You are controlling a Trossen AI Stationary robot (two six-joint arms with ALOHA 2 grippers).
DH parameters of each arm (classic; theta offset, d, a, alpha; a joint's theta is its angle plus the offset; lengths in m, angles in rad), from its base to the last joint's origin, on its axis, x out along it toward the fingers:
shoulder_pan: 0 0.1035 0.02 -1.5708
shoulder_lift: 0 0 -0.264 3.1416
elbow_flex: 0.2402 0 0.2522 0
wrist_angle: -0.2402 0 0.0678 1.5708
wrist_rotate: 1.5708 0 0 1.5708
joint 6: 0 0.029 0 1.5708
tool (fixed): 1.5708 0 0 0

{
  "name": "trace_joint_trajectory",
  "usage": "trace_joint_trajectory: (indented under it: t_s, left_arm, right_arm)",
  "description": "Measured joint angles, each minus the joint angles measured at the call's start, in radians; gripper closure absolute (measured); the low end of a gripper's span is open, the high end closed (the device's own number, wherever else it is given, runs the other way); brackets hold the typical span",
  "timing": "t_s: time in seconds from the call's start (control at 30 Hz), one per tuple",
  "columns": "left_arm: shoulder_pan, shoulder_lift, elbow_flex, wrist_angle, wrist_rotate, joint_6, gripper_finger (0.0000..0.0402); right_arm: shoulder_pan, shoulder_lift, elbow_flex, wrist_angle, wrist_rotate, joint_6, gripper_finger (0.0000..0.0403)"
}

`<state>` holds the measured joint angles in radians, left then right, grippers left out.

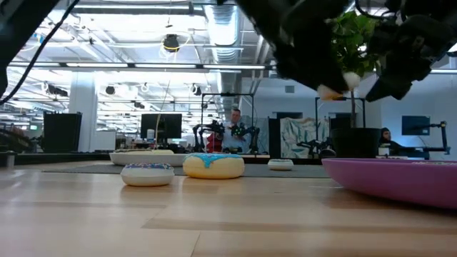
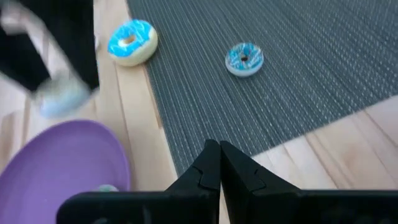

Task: Pick & Place donuts
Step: Put the small white donut on the purple plate

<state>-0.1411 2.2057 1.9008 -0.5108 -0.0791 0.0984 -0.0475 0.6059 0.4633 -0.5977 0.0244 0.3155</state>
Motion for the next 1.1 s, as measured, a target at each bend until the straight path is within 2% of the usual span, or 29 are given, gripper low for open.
trace_joint_trajectory:
  t_s: [0.23,0.47,0.67,0.83,1.1]
  left_arm:
    - [-0.056,0.164,0.175,-0.03,0.024,-0.082,0.0214]
    - [-0.079,0.302,0.317,-0.056,0.049,-0.144,0.0214]
    - [-0.058,0.303,0.321,-0.086,0.029,-0.21,0.0214]
    - [-0.046,0.303,0.32,-0.128,0.077,-0.295,0.0214]
    - [-0.049,0.302,0.319,-0.169,0.075,-0.423,0.0214]
  right_arm:
    - [0.002,0.0,0.0,0.006,-0.003,0.05,0.0403]
    - [0.001,0.0,0.0,0.006,-0.01,0.031,0.0403]
    - [0.001,0.0,0.0,0.005,-0.022,0.027,0.0403]
    - [0.001,0.001,0.0,0.005,-0.023,0.013,0.0403]
    - [0.001,0.0,0.0,0.005,-0.023,-0.01,0.0403]
